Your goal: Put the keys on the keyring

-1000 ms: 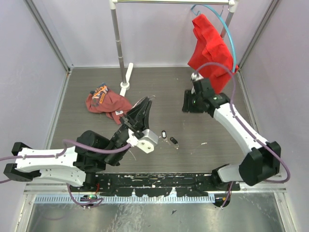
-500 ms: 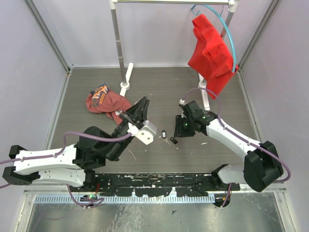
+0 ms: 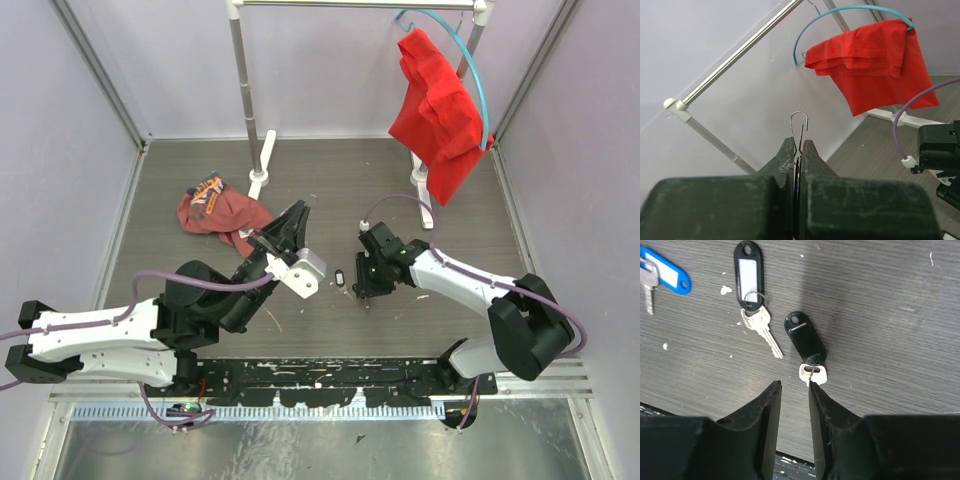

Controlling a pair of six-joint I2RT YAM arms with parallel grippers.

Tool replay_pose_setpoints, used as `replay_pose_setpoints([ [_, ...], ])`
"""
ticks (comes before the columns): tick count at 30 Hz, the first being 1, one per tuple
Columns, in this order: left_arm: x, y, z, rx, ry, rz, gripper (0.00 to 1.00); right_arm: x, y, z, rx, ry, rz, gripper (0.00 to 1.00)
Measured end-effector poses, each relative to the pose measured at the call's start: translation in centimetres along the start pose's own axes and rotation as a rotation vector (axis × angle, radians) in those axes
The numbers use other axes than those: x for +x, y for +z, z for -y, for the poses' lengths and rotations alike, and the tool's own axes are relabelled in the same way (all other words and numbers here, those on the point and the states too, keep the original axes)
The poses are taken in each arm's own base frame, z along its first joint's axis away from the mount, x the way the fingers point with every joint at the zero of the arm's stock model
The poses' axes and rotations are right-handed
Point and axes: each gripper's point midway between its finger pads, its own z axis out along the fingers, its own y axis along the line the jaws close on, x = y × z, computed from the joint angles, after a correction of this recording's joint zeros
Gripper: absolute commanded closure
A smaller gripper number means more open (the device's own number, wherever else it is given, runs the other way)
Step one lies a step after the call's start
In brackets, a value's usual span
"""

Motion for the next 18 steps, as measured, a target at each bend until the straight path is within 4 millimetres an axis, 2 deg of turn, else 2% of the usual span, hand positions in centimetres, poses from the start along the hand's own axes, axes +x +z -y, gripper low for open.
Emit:
replay_pose_setpoints([
  [7,0.1,0.0,0.0,0.001,0.002,-0.002,1.0,0.4,0.7,0.9,0.049,-0.004,-0.009,0.66],
  [18,0.0,0.0,0.1,0.002,0.002,-0.001,1.0,1.0,1.4,1.3,0.065,-0.004,-0.034,0.74],
])
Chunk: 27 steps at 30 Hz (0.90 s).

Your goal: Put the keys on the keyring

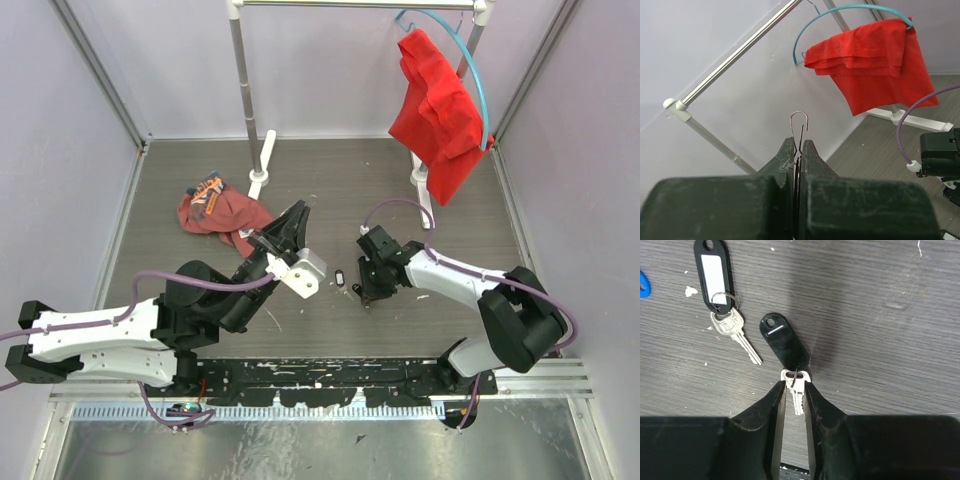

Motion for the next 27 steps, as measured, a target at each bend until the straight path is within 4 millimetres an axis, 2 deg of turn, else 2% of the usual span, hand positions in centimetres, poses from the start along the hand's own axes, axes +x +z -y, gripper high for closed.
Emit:
replay_pose_setpoints([
  [12,-0.02,0.02,0.01,0.001,0.001,0.002,1.0,0.4,0.32,0.02,0.002,-0.005,-0.012,0.88],
  [18,-0.01,0.03,-0.01,0.001,0.001,0.002,1.0,0.35,0.34,-0.07,-0.002,-0.005,-0.01,0.89],
  [22,0.0,0.03,-0.01,0.0,0.001,0.001,1.0,0.33,0.42,-0.08,-0.004,-0.006,-0.006,0.99],
  [27,0.0,0.03,0.0,0.001,0.0,0.001,1.0,-0.07,0.1,-0.2,-0.006,-0.024,0.02,0.99],
])
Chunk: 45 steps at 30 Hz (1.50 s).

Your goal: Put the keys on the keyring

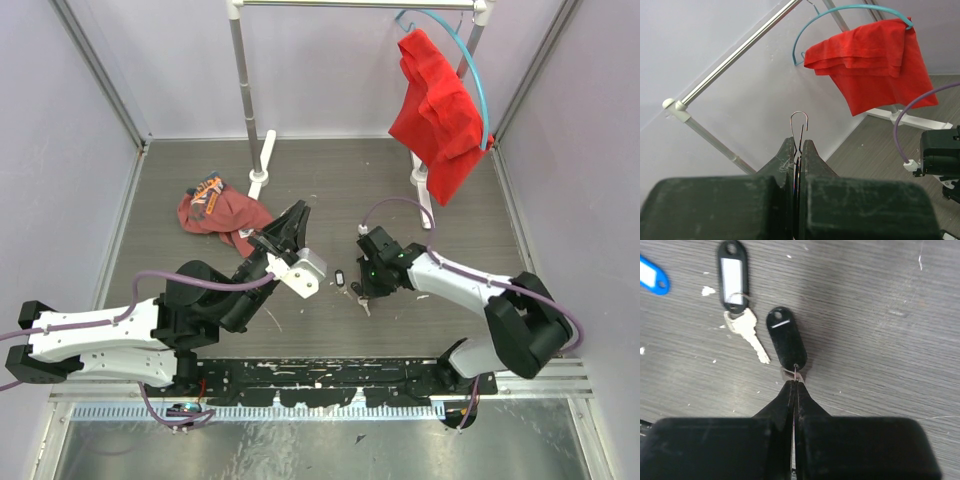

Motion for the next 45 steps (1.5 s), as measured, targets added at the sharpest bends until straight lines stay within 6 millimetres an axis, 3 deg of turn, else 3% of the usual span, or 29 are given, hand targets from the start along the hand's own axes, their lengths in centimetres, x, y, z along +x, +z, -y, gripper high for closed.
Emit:
replay_pose_setpoints([
  [3,0.0,0.0,0.1,0.002,-0.006,0.0,1.0,-1.0,-1.6,-0.6,-0.033,-0.055,0.065,0.99],
  [6,0.0,0.0,0.2,0.005,-0.013,0.0,1.0,-3.4,-4.9,-1.9,-0.099,-0.122,0.191,0.99],
  [10,0.2,0.0,0.6,0.021,-0.022,-0.007,1.0,-7.5,-11.9,-4.1,-0.204,-0.22,0.443,0.99],
  [13,0.4,-0.1,1.2,0.047,-0.029,-0.014,1.0,-9.5,-17.3,-5.2,-0.273,-0.282,0.623,0.99],
  [19,0.2,-0.1,1.4,0.074,-0.058,-0.022,1.0,-11.9,-26.8,-7.1,-0.364,-0.424,0.884,0.99],
  [24,-0.1,-0.2,1.2,0.085,-0.086,-0.024,1.0,-13.9,-34.7,-10.6,-0.456,-0.621,0.996,0.99],
  [30,-0.4,-0.6,1.0,0.108,-0.143,-0.019,1.0,-12.6,-36.2,-11.3,-0.485,-0.806,1.027,0.99],
  [37,-1.9,-0.9,-0.8,0.096,-0.244,0.002,1.0,-12.6,-39.7,-12.7,-0.518,-0.905,1.111,0.99],
  [45,-1.9,-0.7,-1.4,0.073,-0.258,-0.025,1.0,-11.5,-40.6,-16.4,-0.563,-1.015,1.126,0.99],
])
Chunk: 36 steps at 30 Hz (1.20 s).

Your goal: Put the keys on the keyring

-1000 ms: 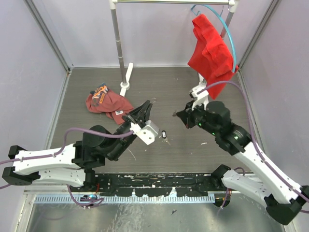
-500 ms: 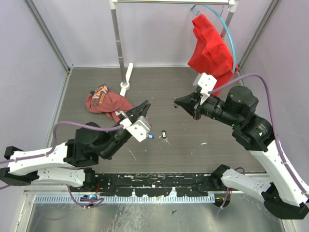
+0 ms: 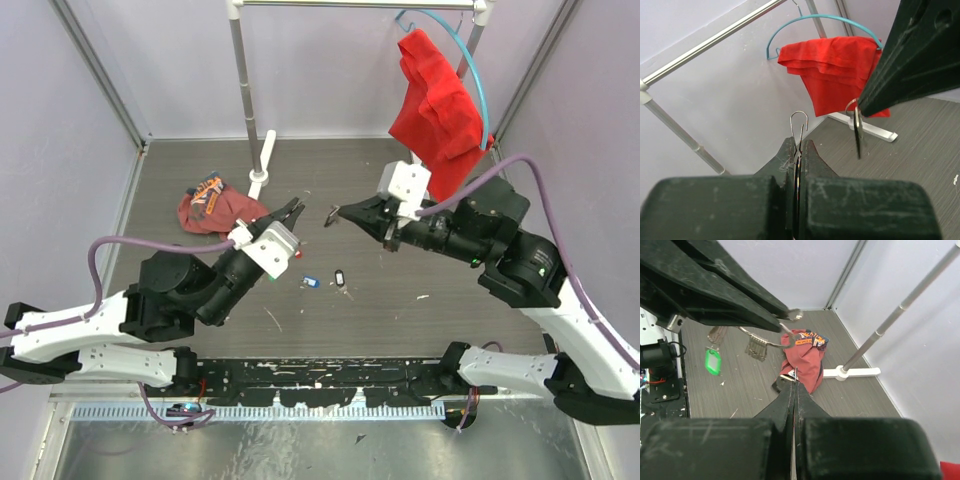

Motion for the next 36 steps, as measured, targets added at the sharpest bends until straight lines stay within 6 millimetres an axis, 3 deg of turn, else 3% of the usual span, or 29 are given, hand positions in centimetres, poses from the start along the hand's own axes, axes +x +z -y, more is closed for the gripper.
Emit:
replay_pose_setpoints([
  [8,0.1,0.2,-0.7,-0.046,0.008,-0.031,1.0,0.4,2.0,-1.8,-0.016,-0.087,-0.051,0.99],
  [19,0.5,0.3,-0.8,-0.062,0.021,-0.051,1.0,-0.2,2.8,-1.2,0.027,-0.195,-0.07,0.99],
  [36,0.3,0.5,-0.7,-0.058,0.005,-0.055,1.0,-0.8,3.6,-1.2,0.028,-0.227,-0.051,0.99],
])
